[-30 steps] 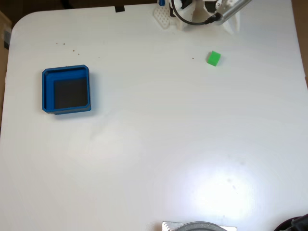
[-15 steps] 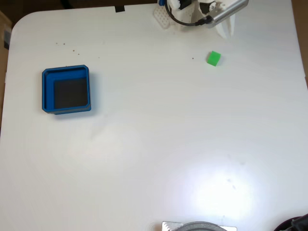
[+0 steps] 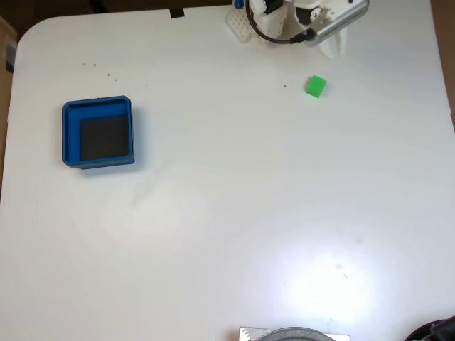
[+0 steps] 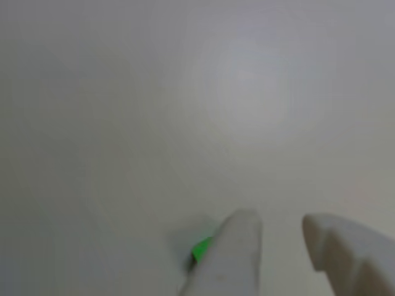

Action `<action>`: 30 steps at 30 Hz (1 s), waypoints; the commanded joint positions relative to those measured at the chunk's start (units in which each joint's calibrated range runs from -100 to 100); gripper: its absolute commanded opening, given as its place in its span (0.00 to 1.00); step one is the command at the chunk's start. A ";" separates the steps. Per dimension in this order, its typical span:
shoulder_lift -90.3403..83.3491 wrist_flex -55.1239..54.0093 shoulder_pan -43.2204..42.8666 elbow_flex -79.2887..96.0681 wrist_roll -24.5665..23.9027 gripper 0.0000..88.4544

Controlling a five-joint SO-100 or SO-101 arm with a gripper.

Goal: Pick up green cube and drop it in the blue box

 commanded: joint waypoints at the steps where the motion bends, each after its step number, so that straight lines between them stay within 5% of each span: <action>1: -0.12 3.39 -0.12 -1.29 0.20 0.02; 25: 10.91 2.99 -3.18 -1.38 0.15 0.02; 30: 12.08 2.99 -3.18 -1.29 0.15 0.09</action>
